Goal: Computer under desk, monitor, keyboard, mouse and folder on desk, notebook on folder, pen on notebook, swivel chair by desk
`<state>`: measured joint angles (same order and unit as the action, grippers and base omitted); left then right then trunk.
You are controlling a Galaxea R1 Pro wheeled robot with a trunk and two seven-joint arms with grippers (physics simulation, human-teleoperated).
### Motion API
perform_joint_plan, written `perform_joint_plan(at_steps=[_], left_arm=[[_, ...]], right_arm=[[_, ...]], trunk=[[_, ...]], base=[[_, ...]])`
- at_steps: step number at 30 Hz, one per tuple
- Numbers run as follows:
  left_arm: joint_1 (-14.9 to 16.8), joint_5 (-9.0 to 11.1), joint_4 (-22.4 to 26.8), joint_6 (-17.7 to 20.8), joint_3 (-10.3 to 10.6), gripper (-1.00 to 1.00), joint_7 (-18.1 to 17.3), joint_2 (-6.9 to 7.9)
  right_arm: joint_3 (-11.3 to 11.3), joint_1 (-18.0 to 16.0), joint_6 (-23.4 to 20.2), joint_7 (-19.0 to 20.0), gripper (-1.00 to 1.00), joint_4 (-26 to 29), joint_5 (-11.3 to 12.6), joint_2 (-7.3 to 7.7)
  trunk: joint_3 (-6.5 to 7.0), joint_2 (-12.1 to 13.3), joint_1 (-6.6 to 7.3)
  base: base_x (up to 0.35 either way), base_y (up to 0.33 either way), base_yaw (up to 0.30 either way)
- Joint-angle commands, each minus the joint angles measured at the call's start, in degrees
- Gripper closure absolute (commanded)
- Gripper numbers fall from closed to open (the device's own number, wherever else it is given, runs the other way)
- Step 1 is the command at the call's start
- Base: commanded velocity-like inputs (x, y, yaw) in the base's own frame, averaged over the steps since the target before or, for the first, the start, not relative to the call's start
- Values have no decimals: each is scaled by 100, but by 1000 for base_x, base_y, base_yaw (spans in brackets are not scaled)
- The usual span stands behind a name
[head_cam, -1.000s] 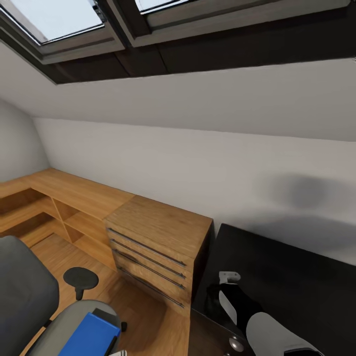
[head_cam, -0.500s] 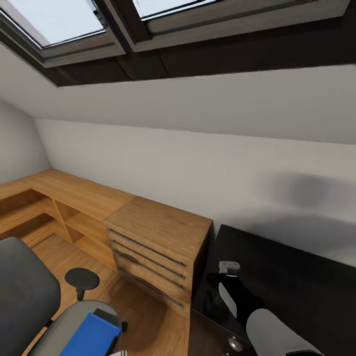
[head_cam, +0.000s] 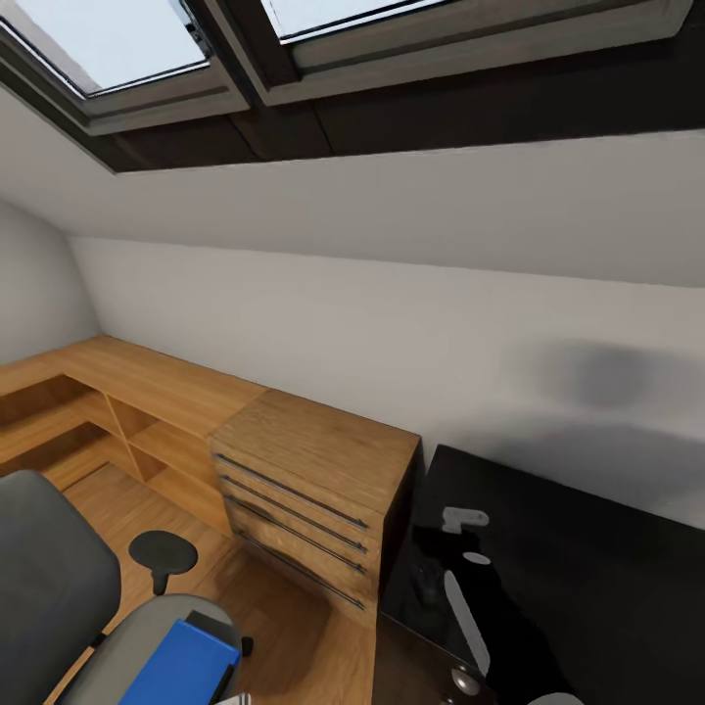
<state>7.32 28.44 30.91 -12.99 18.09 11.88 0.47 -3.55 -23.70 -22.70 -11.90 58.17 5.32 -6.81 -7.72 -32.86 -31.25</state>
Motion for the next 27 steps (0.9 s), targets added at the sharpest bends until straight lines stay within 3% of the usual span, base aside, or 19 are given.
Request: perform_joint_plan(at_steps=[1, 5, 8, 18, 27], left_arm=[[6, 39, 1, -28, 47, -100, 46, 6], [6, 39, -2, -28, 52, -100, 36, 6], [6, 39, -4, -28, 52, -100, 35, 6], [6, 39, -3, -28, 30, -100, 39, 14], [6, 39, -6, -28, 28, -100, 43, 15]], right_arm=[[-15, 70, -62, -52, -100, 147, 60, 3], [-14, 637, -221, -50, -100, 1134, 78, 4], [-19, 862, -245, -50, -100, 1485, 71, 4], [-51, 1074, -260, -42, -100, 1755, 71, -4], [-242, 1087, -206, -32, -100, 1767, 74, 21]], trunk=[[-10, -9, -2], [-10, -9, -2], [-10, -9, -2], [-10, -9, -2], [-10, -9, -2]], base=[[0, 0, 0], [0, 0, 0], [0, 0, 0], [-24, 12, 0], [-247, 122, -28]])
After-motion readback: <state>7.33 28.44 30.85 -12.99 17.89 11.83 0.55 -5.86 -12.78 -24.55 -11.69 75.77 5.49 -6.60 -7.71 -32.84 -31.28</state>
